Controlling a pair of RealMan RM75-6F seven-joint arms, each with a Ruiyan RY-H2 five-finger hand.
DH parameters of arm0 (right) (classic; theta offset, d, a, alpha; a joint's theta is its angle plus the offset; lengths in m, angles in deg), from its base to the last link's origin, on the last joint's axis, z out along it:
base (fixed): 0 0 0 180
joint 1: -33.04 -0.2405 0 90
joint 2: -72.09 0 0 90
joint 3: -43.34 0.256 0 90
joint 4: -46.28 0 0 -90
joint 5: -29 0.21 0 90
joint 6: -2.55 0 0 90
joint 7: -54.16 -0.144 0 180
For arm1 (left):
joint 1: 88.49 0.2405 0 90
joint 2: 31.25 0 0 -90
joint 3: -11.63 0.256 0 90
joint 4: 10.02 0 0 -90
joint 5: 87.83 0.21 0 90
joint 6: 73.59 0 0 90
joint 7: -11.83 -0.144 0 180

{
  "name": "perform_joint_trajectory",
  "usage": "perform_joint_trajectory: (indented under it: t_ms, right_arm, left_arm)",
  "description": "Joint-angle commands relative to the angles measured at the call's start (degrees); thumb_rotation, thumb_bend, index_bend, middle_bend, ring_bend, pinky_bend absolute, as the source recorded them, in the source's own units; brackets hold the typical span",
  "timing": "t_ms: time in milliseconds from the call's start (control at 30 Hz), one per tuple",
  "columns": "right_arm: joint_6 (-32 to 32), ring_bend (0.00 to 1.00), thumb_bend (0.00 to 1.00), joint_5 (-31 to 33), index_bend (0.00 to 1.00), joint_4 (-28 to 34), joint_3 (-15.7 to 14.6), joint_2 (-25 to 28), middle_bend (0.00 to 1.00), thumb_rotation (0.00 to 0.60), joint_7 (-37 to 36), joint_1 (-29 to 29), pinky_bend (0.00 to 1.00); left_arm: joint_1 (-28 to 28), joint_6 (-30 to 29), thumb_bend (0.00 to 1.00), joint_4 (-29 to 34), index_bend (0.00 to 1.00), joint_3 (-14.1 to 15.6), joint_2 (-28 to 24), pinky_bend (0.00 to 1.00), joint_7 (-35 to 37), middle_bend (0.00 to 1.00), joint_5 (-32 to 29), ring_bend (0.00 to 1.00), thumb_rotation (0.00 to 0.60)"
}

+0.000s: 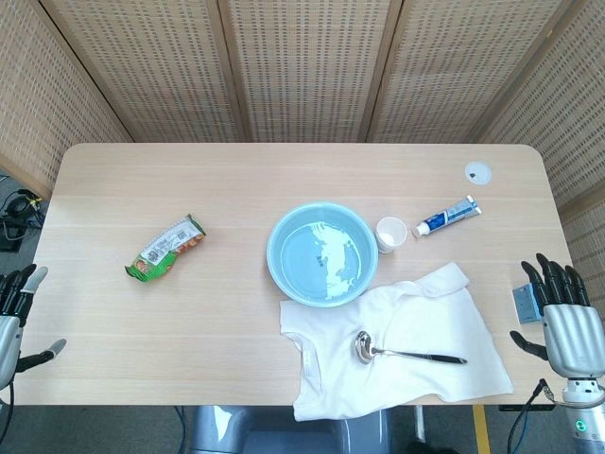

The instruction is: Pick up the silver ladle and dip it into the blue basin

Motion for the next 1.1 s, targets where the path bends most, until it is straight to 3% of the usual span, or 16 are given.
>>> perform_joint_trajectory:
  t_ms: [33,267,333,367,400,433,467,500,567,700,800,1100]
  right_arm:
    - [0.2,0.0,0.0,0.11,0.0,0.03,-0.04,-0.01,0.0,0.6,0.07,-0.06,0.0]
    - [2.52,0.01,0.0,1.49,0.0,0.83,-0.61,-0.05,0.02,0.6,1.32,-0.54,0.0]
    - [4.39,0.19,0.0,2.84,0.0,1.8,-1.2,0.38,0.19,0.6,2.7,-0.77,0.0]
    - [5.48,0.39,0.0,3.55,0.0,2.42,-1.45,0.6,0.39,0.6,3.44,-1.02,0.07]
    - [6.61,0.61,0.0,4.25,0.01,3.0,-1.69,0.73,0.58,0.6,4.02,-1.31,0.26]
    - [7.43,0.71,0.0,4.73,0.03,3.38,-1.89,0.78,0.68,0.6,4.37,-1.51,0.42]
    - [9.1,0.81,0.0,5.25,0.06,3.98,-2.39,0.78,0.77,0.6,4.79,-1.97,0.67]
    - [11.32,0.87,0.0,6.04,0.1,4.76,-2.92,0.63,0.83,0.6,5.06,-2.66,0.85]
    - [17.96,0.92,0.0,7.06,0.18,4.64,-4.7,-1.82,0.88,0.6,10.15,-5.55,0.96]
    - [23.64,0.98,0.0,12.48,0.33,4.31,-5.04,-6.44,0.94,0.6,15.93,-8.43,1.0]
    - [26.97,0.99,0.04,18.65,0.38,4.34,-4.73,-8.64,0.96,0.6,19.39,-10.58,1.0]
    - [25.15,1.0,0.28,29.53,0.49,1.62,-4.21,-16.02,0.98,0.6,24.59,-12.42,1.0]
  left_arm:
    - [-0.02,0.06,0.0,-0.05,0.0,-0.02,0.02,0.0,0.0,0.0,-0.06,0.0,0.6]
    - [-0.18,0.47,0.0,-0.18,0.0,0.05,0.26,0.0,-0.37,0.0,-0.05,0.0,0.6]
    - [-0.25,0.64,0.0,-0.19,0.0,0.13,0.42,0.0,-0.69,0.0,0.03,0.0,0.6]
    - [-0.27,0.7,0.0,-0.2,0.0,0.17,0.53,0.0,-0.9,0.0,0.07,0.0,0.6]
    - [-0.29,0.74,0.0,-0.17,0.0,0.2,0.63,0.0,-1.08,0.0,0.11,0.0,0.6]
    - [-0.31,0.8,0.0,-0.14,0.0,0.23,0.68,0.0,-1.19,0.0,0.13,0.0,0.6]
    - [-0.33,0.87,0.0,-0.06,0.0,0.26,0.74,0.0,-1.36,0.0,0.13,0.0,0.6]
    - [-0.34,0.89,0.0,0.04,0.0,0.25,0.83,0.0,-1.63,0.0,0.1,0.0,0.6]
    - [-0.54,1.17,0.0,0.2,0.0,0.11,1.08,0.0,-2.23,0.0,-0.13,0.0,0.6]
    - [-0.67,1.36,0.0,0.34,0.0,-0.19,1.24,0.0,-2.68,0.0,-0.78,0.0,0.6]
    - [-0.61,1.3,0.0,0.27,0.0,-0.42,1.13,0.0,-2.37,0.0,-1.36,0.0,0.6]
    - [-0.9,2.06,0.0,-0.5,0.0,-0.82,0.79,0.0,-1.21,0.0,-2.58,0.0,0.6]
